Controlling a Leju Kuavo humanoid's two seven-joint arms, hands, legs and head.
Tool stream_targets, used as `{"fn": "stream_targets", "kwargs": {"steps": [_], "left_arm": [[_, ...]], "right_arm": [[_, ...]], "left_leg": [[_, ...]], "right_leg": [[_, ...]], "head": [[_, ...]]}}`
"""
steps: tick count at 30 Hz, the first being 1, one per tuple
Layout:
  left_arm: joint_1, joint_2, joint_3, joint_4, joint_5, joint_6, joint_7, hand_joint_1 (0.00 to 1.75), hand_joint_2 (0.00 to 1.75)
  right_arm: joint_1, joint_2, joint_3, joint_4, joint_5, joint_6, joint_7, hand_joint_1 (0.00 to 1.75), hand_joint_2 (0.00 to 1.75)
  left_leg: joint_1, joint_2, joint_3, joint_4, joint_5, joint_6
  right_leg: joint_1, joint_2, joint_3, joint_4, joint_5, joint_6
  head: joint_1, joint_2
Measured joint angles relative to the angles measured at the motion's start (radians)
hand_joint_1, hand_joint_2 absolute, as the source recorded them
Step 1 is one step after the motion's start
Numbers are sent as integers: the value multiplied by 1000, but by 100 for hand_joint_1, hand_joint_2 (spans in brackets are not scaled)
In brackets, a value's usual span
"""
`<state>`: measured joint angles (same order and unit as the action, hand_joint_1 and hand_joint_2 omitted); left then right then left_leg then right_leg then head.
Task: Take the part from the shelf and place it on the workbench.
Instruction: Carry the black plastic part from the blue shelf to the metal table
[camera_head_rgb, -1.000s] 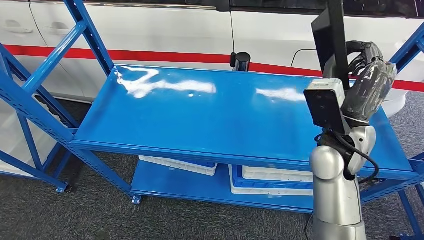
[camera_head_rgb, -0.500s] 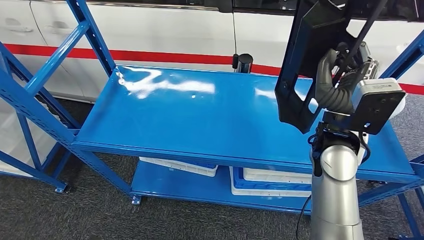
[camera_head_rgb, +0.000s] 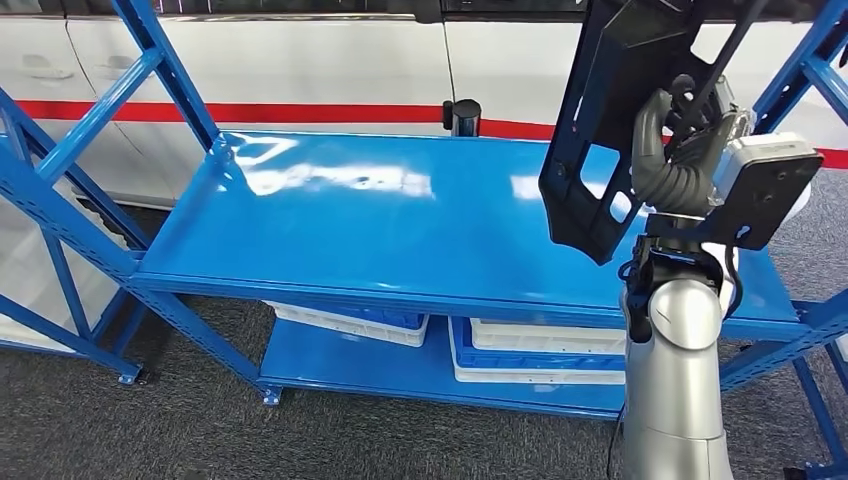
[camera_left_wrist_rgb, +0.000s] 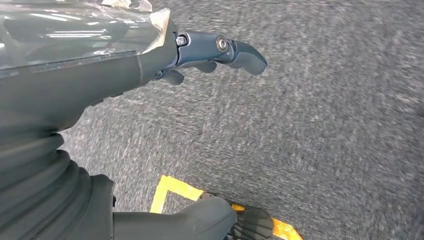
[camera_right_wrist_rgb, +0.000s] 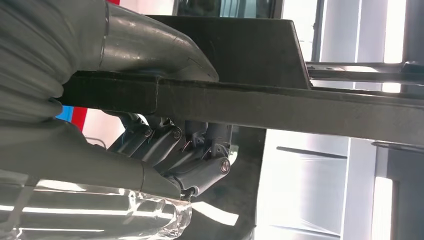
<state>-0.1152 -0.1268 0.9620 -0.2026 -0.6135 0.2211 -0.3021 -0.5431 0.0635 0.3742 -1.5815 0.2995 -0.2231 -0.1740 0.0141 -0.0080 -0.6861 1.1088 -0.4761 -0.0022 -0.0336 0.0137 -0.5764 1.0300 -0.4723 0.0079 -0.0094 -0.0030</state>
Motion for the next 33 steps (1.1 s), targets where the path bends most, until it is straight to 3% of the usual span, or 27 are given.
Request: {"fn": "stream_targets", "kwargs": {"steps": [2,3,4,5,8,9,12,14,16,18,19,20,22,23,25,27,28,29,31,32,33], "left_arm": [[0,1,8,0,4,0,-2,0,175],[0,2,11,0,5,0,-3,0,175],[1,2,13,0,6,0,-4,0,175],[1,2,15,0,7,1,-4,0,175],[-1,6,17,0,8,3,-7,0,175],[-2,7,17,-1,8,3,-8,0,175],[-3,10,18,-1,9,6,-12,0,175],[-4,10,18,0,13,6,-13,0,175],[-4,8,23,0,19,8,-15,0,175],[-4,7,32,0,28,10,-16,0,175],[-3,6,36,0,33,11,-16,0,175],[-3,5,41,0,38,12,-16,0,175],[-3,5,49,0,46,11,-20,0,175],[-3,5,53,0,48,10,-24,0,175],[-5,6,59,-1,47,5,-31,0,175],[-5,6,60,0,43,3,-34,0,175],[-5,7,60,0,40,2,-34,0,175],[-6,7,60,0,39,1,-34,0,175],[-7,8,60,-1,38,1,-34,0,175],[-7,9,60,-1,38,1,-34,0,175],[-8,10,60,-1,38,1,-34,0,175]], "right_arm": [[-13,7,-1,18,-5,3,1,175,175],[-17,9,-1,27,-6,4,1,175,175],[-21,11,-2,35,-8,4,1,175,175],[-25,12,-2,42,-10,5,1,175,175],[-40,15,-7,55,-14,7,0,175,175],[-45,16,-8,59,-16,7,0,175,175],[-51,18,-12,70,-19,7,-1,175,175],[-55,17,-16,77,-19,8,-1,175,175],[-62,17,-19,85,-18,8,-2,175,175],[-64,16,-22,96,-14,8,-3,175,175],[-64,16,-23,103,-10,8,-3,175,175],[-64,16,-24,110,-7,9,-3,175,175],[-66,16,-25,125,-1,12,-8,175,175],[-66,17,-25,132,1,14,-13,175,175],[-63,19,-26,146,3,15,-28,175,175],[-55,19,-29,160,2,16,-41,175,175],[-52,19,-31,166,2,16,-46,175,175],[-50,20,-31,171,2,16,-50,175,175],[-47,20,-32,178,1,16,-54,175,175],[-46,20,-33,181,1,16,-55,175,175],[-44,20,-34,184,1,16,-55,175,175]], "left_leg": [[0,2,-41,130,-80,-4],[0,3,-49,174,-99,-3],[-1,3,-39,182,-99,1],[-3,3,-9,152,-83,8],[-14,5,126,-42,-35,39],[-19,6,147,-77,-31,45],[-26,7,151,-103,-10,54],[-22,12,145,-124,16,62],[-19,15,126,-133,41,65],[-18,17,99,-132,60,64],[-17,17,86,-131,69,61],[-15,17,74,-129,78,58],[-11,17,50,-121,92,47],[-12,16,38,-114,98,41],[-14,16,22,-101,109,28],[-12,14,16,-100,122,17],[-9,13,10,-96,114,11],[-6,12,1,-78,88,5],[-3,10,-29,16,-7,-7],[-2,9,-45,84,-54,-12],[-1,9,-55,145,-81,-15]], "right_leg": [[8,-4,-16,1,12,-14],[12,-5,-24,1,17,-17],[17,-6,-32,1,24,-19],[21,-7,-39,1,30,-20],[29,-8,-51,-1,47,-17],[29,-10,-52,-2,52,-12],[23,-14,-55,-5,64,7],[26,-14,-74,23,36,10],[24,-14,-111,121,-40,2],[18,-14,-137,239,-100,6],[15,-14,-133,264,-105,15],[12,-14,-112,254,-95,27],[4,-15,-24,138,-62,49],[4,-14,23,69,-56,53],[7,-12,69,-9,-59,48],[7,-12,58,-13,-52,32],[5,-12,52,-13,-44,21],[2,-13,44,-14,-34,8],[2,-14,26,-15,-12,-11],[3,-14,14,-14,-1,-15],[5,-14,3,-14,8,-15]], "head": [[0,0],[0,0],[0,0],[0,0],[2,0],[1,0],[-3,0],[0,0],[4,0],[5,0],[5,0],[6,0],[6,0],[7,0],[4,0],[1,0],[0,0],[-1,0],[-6,0],[-7,0],[-7,0]]}}
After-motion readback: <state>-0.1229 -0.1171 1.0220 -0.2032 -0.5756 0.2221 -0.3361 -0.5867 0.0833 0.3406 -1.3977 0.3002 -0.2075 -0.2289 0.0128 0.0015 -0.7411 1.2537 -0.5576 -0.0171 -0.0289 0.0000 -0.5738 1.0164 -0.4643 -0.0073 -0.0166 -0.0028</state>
